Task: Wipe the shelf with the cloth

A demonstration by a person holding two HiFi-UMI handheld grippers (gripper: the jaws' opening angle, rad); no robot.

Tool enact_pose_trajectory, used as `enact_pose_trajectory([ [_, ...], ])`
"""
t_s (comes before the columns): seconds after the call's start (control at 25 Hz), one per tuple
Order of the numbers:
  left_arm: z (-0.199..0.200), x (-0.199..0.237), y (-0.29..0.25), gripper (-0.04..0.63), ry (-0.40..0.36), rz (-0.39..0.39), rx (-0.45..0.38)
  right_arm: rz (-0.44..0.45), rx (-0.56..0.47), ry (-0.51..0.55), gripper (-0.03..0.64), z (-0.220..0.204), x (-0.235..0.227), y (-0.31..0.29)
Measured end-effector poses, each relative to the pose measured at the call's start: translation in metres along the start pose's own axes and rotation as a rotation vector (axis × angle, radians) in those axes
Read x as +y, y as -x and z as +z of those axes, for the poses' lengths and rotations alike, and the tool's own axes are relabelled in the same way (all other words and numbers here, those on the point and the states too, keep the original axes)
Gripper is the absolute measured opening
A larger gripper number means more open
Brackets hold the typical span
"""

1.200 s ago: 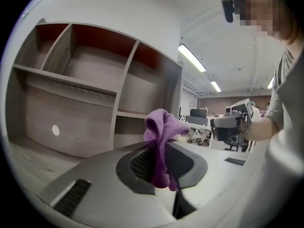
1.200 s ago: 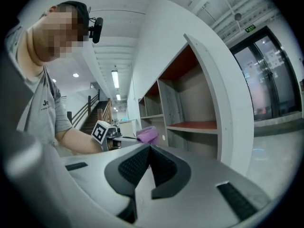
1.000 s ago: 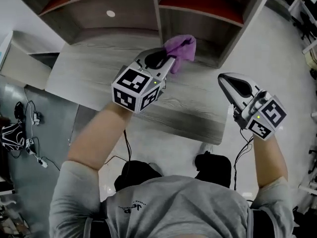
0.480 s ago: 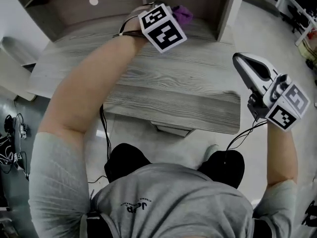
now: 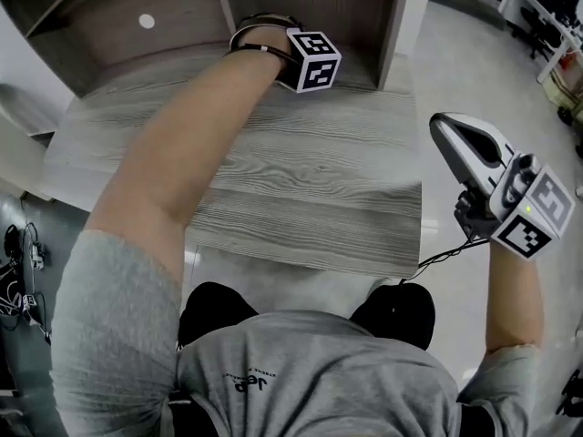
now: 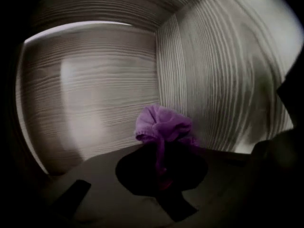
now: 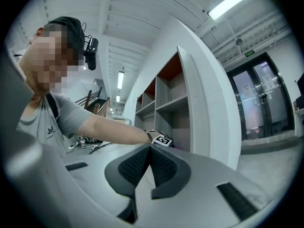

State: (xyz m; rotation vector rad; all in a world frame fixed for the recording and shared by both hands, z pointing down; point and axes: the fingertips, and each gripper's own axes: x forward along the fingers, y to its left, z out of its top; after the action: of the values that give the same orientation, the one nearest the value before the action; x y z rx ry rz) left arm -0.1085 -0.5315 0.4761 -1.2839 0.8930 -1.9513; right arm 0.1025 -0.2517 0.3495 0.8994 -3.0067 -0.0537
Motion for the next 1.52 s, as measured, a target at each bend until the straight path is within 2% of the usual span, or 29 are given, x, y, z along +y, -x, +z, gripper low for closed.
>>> enact_pose_trajectory([
  [0.08,0.003,-0.004,-0.009,0.069,-0.014,-0.016,0.021,-0.07,0.034,-0.028,0.02,-0.013,-0.024,-0.003],
  [0.2,0.008,-0.004,-0.014,0.067,0.016,-0.054,0.0,-0.152,0.092,-0.058,0.02,-0.032,-0.054,-0.019],
  [0.56,0.028,-0.004,-0.007,0.064,0.034,-0.037,-0.078,-0.121,0.09,-0.083,0.02,-0.035,-0.059,-0.03],
  [0.76,0.083,0.0,0.02,0.066,0.061,-0.045,-0.259,-0.147,0.091,-0.111,0.02,-0.042,-0.07,-0.015],
  [1.0,0.153,0.002,0.06,0.067,0.017,-0.034,-0.514,-0.151,0.102,-0.12,0.02,-0.047,-0.073,-0.002],
  [1.12,0.161,0.0,0.066,0.067,0.015,-0.022,-0.618,-0.154,0.097,-0.128,0.02,-0.048,-0.075,0.003],
  [1.24,0.155,0.0,0.069,0.072,0.084,-0.032,-0.692,-0.149,0.098,-0.139,0.02,-0.05,-0.074,0.002],
  [1.32,0.14,0.002,0.071,0.074,0.131,-0.054,-0.669,-0.14,0.107,-0.14,0.02,-0.054,-0.072,-0.003],
  [1.4,0.11,0.006,0.072,0.074,0.142,-0.056,-0.579,-0.131,0.112,-0.136,0.02,-0.054,-0.07,-0.007],
  [1.44,0.091,0.006,0.071,0.074,0.121,-0.049,-0.517,-0.127,0.111,-0.135,0.02,-0.053,-0.068,-0.009],
  [1.52,0.053,0.001,0.067,0.074,0.032,-0.024,-0.387,-0.117,0.103,-0.132,0.02,-0.051,-0.063,-0.013],
])
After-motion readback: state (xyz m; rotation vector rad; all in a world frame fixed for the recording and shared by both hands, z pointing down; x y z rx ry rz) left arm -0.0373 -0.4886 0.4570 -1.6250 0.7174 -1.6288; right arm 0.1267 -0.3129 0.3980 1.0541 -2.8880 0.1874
